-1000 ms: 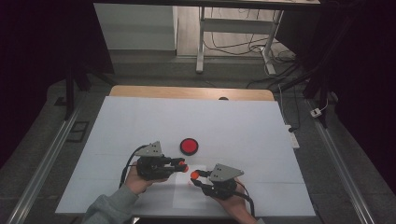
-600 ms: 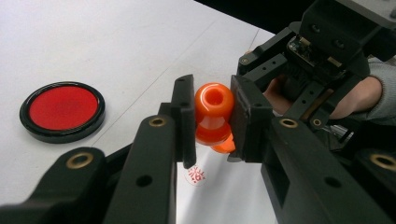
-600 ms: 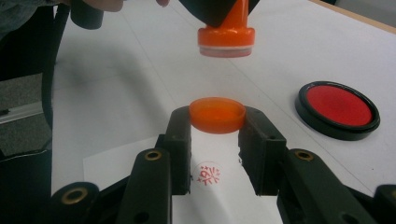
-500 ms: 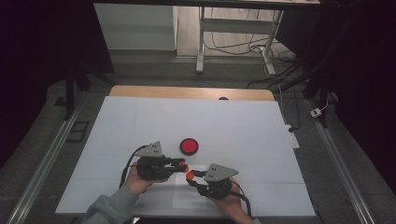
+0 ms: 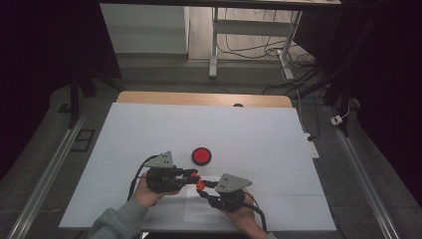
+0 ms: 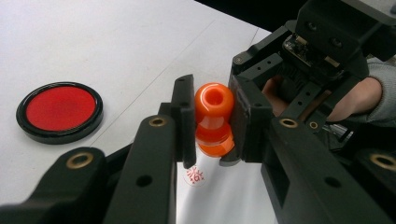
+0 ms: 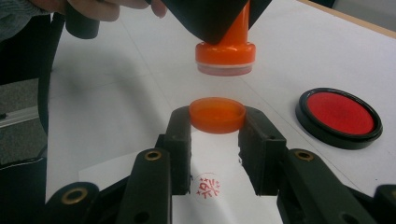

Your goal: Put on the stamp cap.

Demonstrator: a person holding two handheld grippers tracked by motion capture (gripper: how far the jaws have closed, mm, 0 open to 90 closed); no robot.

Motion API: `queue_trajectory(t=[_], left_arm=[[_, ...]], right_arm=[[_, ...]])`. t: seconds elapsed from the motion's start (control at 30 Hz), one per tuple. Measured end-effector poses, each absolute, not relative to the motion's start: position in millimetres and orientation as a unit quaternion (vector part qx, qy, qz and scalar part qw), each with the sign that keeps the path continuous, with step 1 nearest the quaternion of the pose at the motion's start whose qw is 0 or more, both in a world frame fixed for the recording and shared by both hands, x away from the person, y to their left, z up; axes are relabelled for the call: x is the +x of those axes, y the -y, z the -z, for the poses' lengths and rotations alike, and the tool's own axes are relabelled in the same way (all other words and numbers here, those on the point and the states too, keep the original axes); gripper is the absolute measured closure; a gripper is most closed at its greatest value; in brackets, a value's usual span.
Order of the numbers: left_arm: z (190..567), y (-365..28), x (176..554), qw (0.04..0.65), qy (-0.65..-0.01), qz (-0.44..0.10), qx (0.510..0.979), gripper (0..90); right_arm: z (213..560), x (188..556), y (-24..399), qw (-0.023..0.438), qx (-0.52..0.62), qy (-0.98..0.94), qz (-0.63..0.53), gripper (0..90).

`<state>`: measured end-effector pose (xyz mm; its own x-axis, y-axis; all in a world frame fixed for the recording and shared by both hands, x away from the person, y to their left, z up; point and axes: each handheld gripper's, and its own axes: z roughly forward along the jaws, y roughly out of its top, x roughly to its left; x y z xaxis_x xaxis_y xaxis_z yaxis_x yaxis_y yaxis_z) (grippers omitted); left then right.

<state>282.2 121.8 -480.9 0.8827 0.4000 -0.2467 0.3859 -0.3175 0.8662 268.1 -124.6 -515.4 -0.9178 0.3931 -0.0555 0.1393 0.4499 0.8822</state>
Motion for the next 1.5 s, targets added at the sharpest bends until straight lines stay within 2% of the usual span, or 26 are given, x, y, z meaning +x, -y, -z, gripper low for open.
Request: queue_trajectory(t=[1.5], left_arm=[[484.8, -116.9, 281.1, 0.529, -0.239, -0.003, 0.814, 72.6]], right_arm=[[512.2, 272.5, 122.5, 0.108, 0.178, -0.826, -0.523, 64.6]])
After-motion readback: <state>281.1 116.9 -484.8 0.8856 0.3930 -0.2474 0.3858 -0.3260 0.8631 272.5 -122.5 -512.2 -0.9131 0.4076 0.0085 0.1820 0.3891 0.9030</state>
